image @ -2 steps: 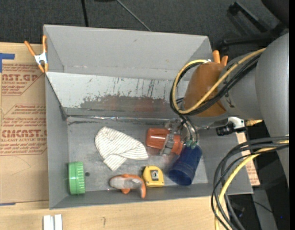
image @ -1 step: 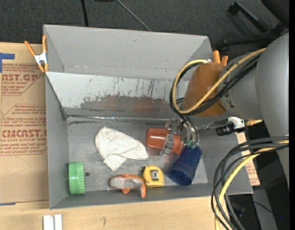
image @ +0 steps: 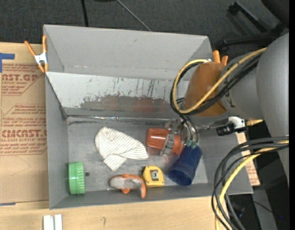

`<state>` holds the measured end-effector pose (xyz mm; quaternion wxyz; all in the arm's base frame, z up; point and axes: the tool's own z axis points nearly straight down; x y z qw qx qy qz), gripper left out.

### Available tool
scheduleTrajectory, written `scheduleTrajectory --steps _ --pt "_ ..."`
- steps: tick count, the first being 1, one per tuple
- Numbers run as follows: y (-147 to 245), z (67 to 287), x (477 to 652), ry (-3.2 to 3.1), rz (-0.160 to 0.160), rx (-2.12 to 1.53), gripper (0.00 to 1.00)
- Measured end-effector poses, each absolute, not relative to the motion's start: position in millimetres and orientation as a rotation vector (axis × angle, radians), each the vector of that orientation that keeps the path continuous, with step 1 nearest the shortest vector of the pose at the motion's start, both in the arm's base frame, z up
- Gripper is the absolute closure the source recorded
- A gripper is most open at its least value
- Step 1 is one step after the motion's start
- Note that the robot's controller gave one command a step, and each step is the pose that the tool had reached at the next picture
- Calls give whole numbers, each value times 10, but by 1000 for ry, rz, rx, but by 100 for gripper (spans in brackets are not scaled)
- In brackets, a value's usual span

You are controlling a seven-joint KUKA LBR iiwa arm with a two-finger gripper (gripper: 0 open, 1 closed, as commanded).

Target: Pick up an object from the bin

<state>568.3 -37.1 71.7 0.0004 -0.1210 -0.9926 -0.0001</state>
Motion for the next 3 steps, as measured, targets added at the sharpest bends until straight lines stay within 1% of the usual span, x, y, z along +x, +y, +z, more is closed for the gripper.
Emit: scheduleTrajectory --steps 2,3 --pt "-370 865 5677 -3116 0 -380 100" --pt "-367 1028 5671 -3114 -1 -380 100"
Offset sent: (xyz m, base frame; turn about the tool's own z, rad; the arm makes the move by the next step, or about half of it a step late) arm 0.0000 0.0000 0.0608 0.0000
